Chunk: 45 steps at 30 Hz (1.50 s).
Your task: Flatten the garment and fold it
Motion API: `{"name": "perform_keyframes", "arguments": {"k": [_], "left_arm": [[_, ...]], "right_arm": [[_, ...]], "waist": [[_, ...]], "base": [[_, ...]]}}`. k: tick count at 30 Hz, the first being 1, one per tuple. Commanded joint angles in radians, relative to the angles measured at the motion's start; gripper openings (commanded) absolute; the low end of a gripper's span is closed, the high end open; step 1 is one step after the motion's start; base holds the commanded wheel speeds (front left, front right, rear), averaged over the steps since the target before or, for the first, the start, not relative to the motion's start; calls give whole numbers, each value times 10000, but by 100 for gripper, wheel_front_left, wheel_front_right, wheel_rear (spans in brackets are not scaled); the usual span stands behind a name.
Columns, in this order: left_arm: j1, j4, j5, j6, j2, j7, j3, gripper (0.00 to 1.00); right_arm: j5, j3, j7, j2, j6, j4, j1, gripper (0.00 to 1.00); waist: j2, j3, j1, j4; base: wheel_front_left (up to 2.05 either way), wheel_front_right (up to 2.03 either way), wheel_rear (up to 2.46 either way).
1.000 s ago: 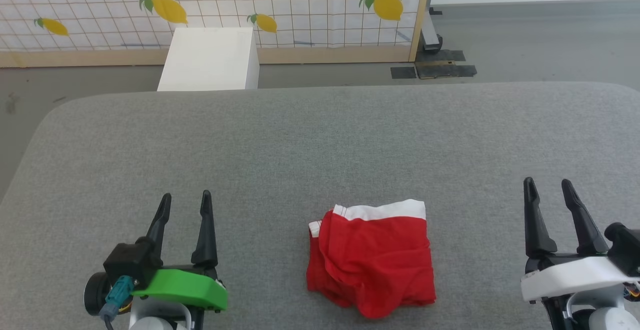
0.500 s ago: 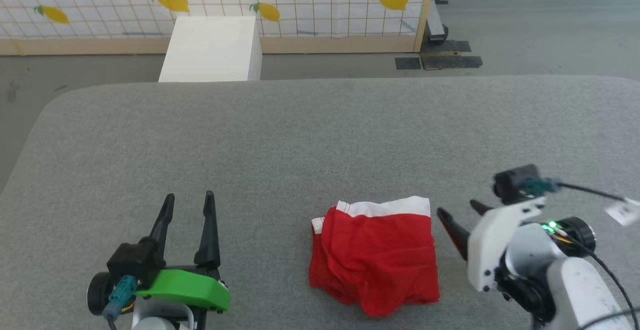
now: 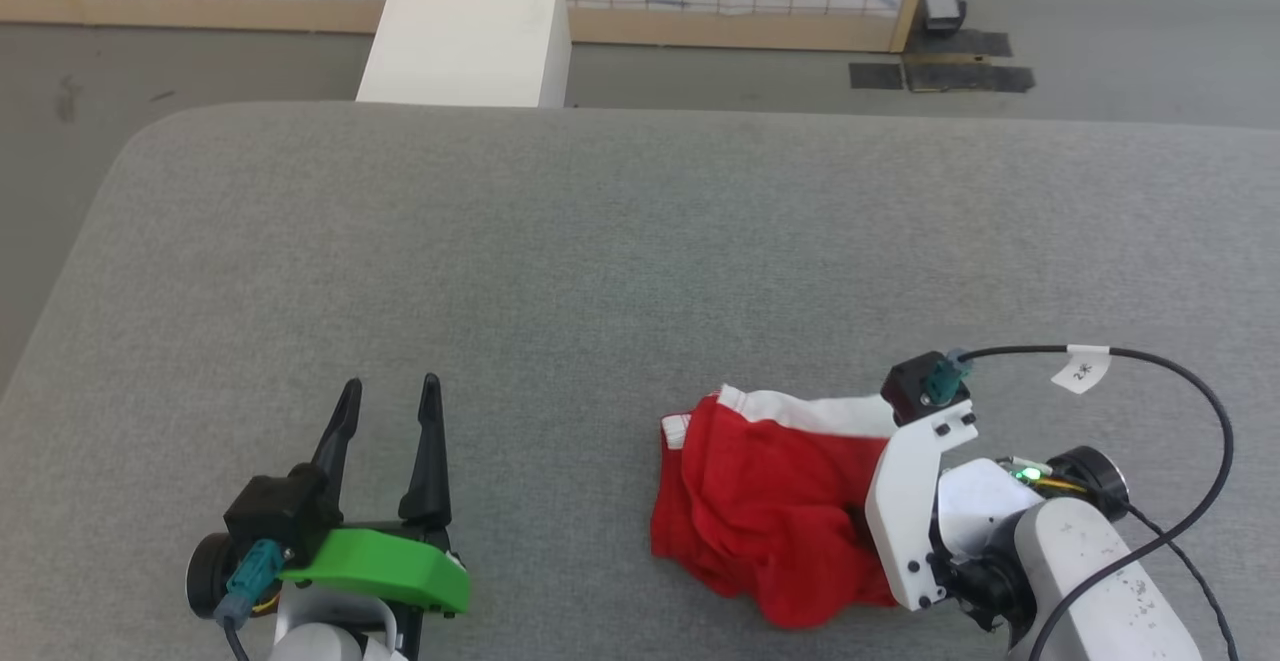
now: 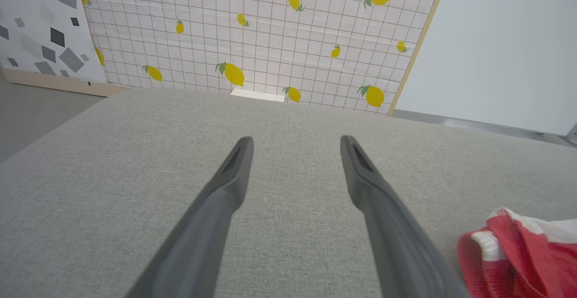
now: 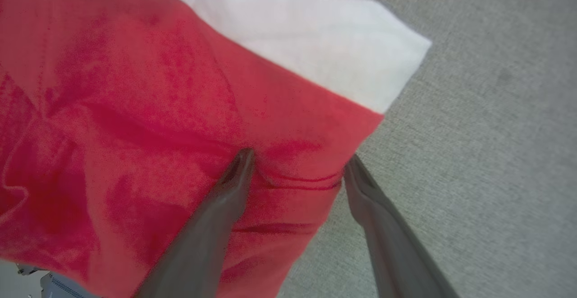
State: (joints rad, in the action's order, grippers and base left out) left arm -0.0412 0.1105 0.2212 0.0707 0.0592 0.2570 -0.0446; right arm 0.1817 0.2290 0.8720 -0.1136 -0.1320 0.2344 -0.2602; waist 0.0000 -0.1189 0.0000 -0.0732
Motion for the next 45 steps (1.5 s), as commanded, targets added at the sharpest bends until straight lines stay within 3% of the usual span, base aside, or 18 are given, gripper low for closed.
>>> {"name": "perform_keyframes", "arguments": {"k": [1, 7, 8, 9, 13, 18, 28, 35, 45], "left_arm": [[-260, 9, 48, 45, -46, 47, -14, 100], [-322, 45, 49, 58, -59, 47, -53, 100], [-322, 52, 49, 62, -61, 47, -62, 100], [-322, 61, 49, 67, -62, 47, -71, 100], [-360, 103, 21, 97, -67, 47, -148, 100], [-417, 83, -6, 114, -71, 47, -209, 100], [-587, -152, -93, 158, -44, 47, -196, 100], [-1160, -270, -271, 228, 229, 14, -344, 100], [-1955, -1263, -577, 198, 845, -642, -379, 100]], "right_arm": [[-130, 75, 57, -34, 13, 331, -33, 100], [56, 272, 84, -122, 13, 736, 129, 100], [129, 298, 76, -143, 13, 760, 128, 26], [180, 311, 25, -178, 13, 757, 105, 0], [367, 482, -89, -424, 13, 559, -86, 0], [742, 1101, -56, -1217, 13, -147, -520, 0], [1891, 1605, 656, -3420, 13, -1370, -1244, 0], [2095, 693, 543, -4372, 13, -1077, -1738, 0], [1447, -1434, -151, -5133, 13, 330, -2339, 0]], "waist": [[0, -206, 0, -196], [0, -248, 0, -284], [0, -244, 0, -293], [0, -242, 0, -302], [0, -244, 0, -344], [0, -236, 0, -109], [0, -756, 0, 1889], [0, -1694, 0, 3185], [0, -3560, 0, 3699]], "base": [[0, 0, 0], [0, 0, 0], [0, 0, 0], [0, 0, 0], [0, 0, 0], [0, 0, 0], [0, 0, 0], [0, 0, 0], [0, 0, 0]]}}
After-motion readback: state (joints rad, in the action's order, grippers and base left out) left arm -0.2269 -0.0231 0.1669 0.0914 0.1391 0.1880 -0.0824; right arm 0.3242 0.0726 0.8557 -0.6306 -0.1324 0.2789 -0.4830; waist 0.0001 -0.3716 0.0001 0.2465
